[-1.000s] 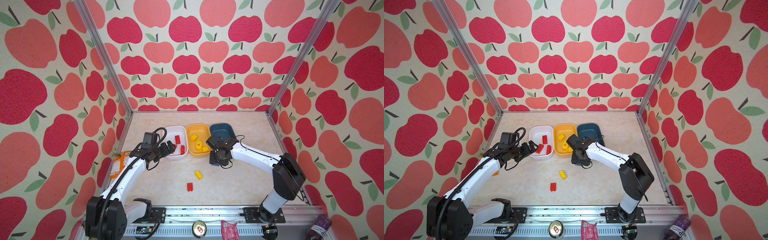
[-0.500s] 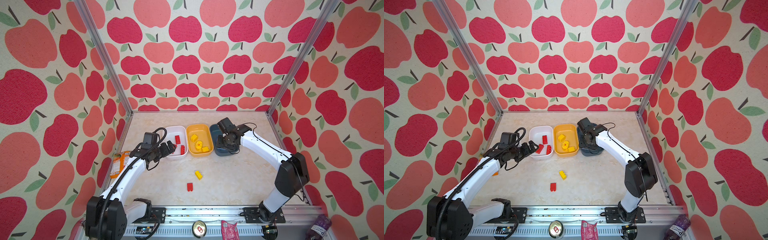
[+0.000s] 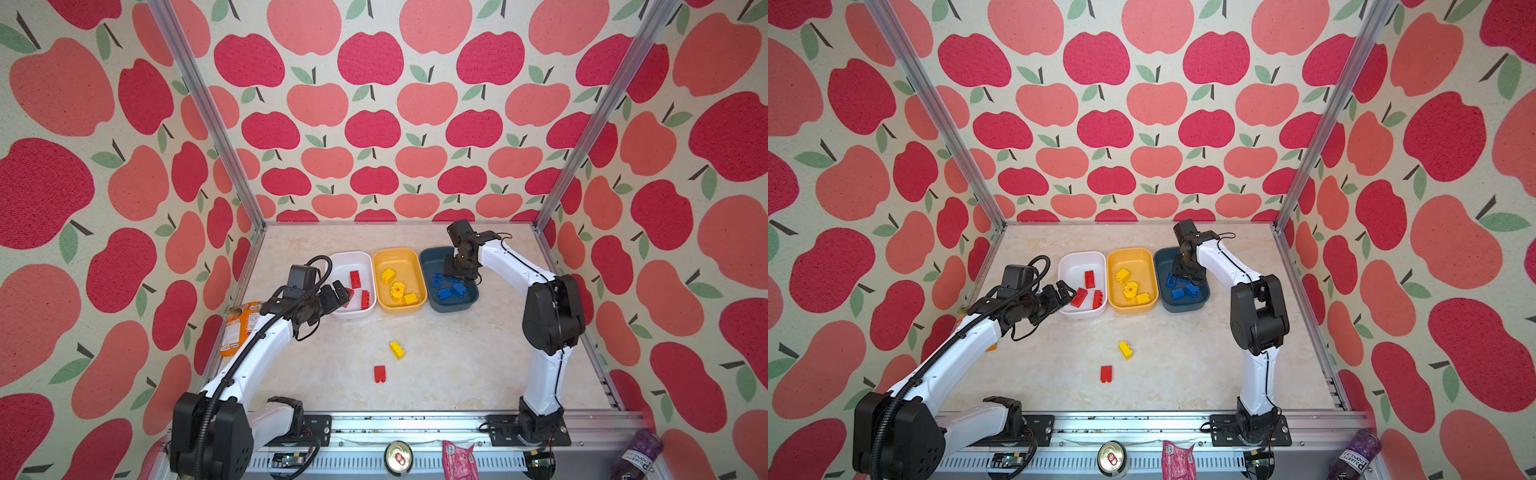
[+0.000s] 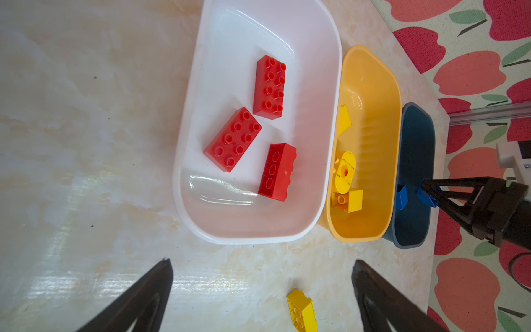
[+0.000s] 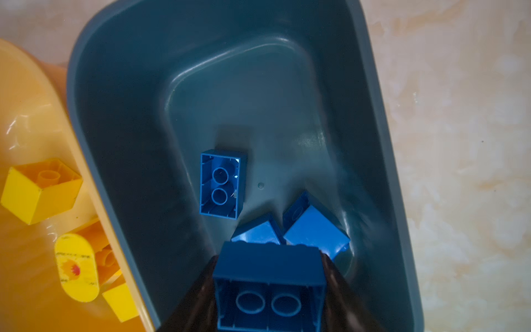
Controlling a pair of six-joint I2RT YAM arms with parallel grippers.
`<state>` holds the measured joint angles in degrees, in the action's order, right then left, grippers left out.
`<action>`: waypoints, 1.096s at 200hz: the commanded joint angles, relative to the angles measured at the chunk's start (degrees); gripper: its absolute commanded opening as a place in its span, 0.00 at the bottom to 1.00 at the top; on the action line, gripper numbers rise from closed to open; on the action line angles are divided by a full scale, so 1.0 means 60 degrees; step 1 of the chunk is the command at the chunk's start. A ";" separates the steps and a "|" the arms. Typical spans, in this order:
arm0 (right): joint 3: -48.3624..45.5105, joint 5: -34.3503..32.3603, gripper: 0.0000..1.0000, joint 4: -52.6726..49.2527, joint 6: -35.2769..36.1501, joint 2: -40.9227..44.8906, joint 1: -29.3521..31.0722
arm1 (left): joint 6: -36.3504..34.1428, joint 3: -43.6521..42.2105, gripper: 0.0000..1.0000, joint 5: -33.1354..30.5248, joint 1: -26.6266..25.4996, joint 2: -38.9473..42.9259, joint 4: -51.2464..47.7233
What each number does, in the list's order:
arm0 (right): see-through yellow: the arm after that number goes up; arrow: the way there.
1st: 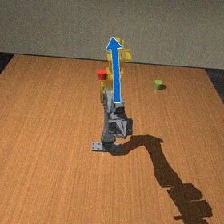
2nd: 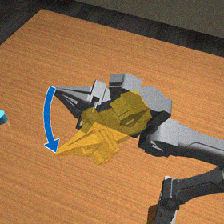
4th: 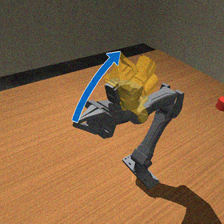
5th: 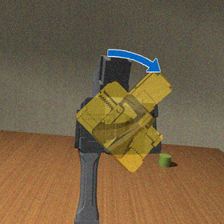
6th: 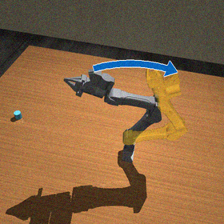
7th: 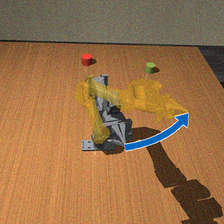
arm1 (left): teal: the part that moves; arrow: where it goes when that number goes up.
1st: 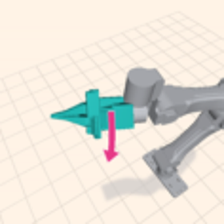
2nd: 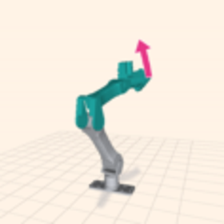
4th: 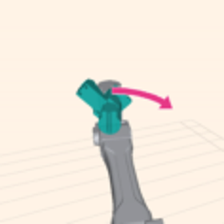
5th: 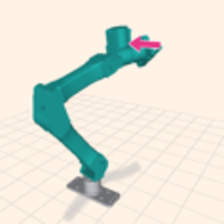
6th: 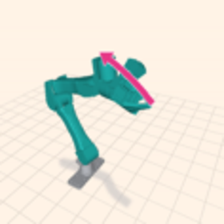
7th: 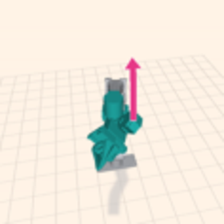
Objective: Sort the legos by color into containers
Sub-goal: 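Carry the blue brick into the teal tray and open the right gripper, then raise the right gripper and move it toward the yellow 2x2 brick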
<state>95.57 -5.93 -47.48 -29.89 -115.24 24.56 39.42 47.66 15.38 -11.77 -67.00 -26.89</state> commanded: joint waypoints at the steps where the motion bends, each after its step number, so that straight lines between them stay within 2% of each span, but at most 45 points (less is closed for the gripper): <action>1: 0.0511 0.0085 0.43 -0.0113 0.0646 -0.0471 -0.0233 | 0.0269 -0.0121 0.99 -0.0394 -0.0102 0.0149 0.0143; 78: 0.0945 0.0180 0.46 0.0102 0.1054 -0.1184 -0.0675 | 0.0469 -0.0123 0.99 -0.0702 -0.0206 0.0255 -0.0045; 120: 0.1121 0.0335 0.63 0.0091 0.1100 -0.1357 -0.0680 | 0.0485 -0.0050 0.99 -0.0724 -0.0272 0.0227 -0.0072; 158: 0.0849 0.0392 0.69 0.0158 0.1070 -0.1037 -0.0667 | 0.0465 -0.0048 0.99 -0.0717 -0.0295 0.0295 -0.0074; 219: 0.0200 0.0506 0.69 0.0118 0.1187 0.0034 -0.0383 | 0.0388 -0.0158 0.99 -0.0578 -0.0331 0.0384 -0.0059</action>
<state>98.43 -3.77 -46.00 -23.79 -120.01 21.06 41.54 47.48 12.27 -13.39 -65.93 -26.96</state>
